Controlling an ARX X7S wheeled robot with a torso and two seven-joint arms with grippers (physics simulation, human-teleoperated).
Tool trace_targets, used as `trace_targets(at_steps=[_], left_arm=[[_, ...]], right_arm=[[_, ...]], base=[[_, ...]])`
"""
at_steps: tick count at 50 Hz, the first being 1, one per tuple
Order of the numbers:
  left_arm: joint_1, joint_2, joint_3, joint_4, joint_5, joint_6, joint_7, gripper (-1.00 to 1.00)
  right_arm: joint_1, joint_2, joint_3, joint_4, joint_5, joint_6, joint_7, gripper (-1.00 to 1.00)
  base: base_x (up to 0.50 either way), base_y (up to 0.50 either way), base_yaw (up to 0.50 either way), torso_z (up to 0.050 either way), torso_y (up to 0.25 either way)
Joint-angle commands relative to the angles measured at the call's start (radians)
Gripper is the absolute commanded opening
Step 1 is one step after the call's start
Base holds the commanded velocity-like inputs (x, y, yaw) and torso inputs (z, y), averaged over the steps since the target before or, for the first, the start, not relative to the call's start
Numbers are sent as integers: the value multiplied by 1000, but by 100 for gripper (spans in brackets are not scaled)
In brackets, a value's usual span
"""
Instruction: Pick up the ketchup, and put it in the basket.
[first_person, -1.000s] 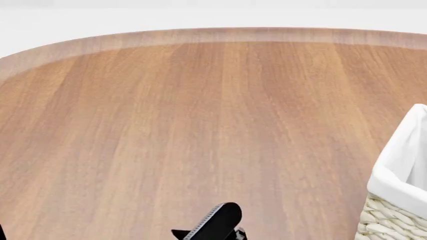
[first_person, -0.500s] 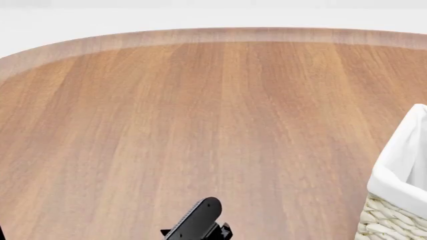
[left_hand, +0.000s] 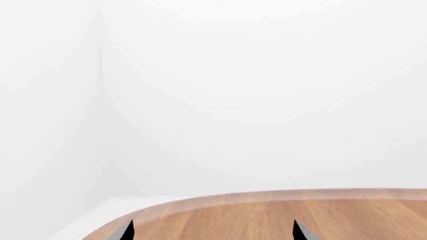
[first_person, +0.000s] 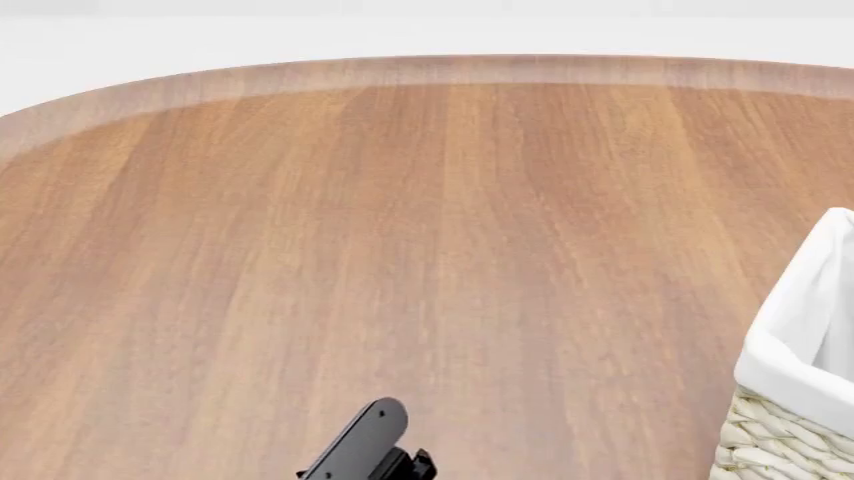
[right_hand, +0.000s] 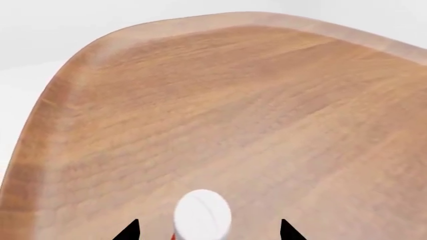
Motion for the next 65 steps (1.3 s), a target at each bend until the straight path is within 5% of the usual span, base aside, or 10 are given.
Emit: trace_targets(at_steps=[1, 58, 59, 65], left_arm=[[1, 19, -31, 8, -3, -18, -4, 100], [27, -17, -31, 18, -36, 7, -46, 100], [27, -18, -29, 20, -36, 7, -47, 100], [27, -21, -23, 23, -36, 6, -52, 100]], right_arm=[[15, -39, 13, 69, -31, -23, -49, 100], [56, -107, -34, 307, -43, -115, -109, 100], [55, -105, -32, 301, -40, -113, -107, -100], [38, -84, -33, 252, -29, -106, -107, -100]], base=[[0, 0, 0, 0, 0], [0, 0, 0, 0, 0], [0, 0, 0, 0, 0], [0, 0, 0, 0, 0]])
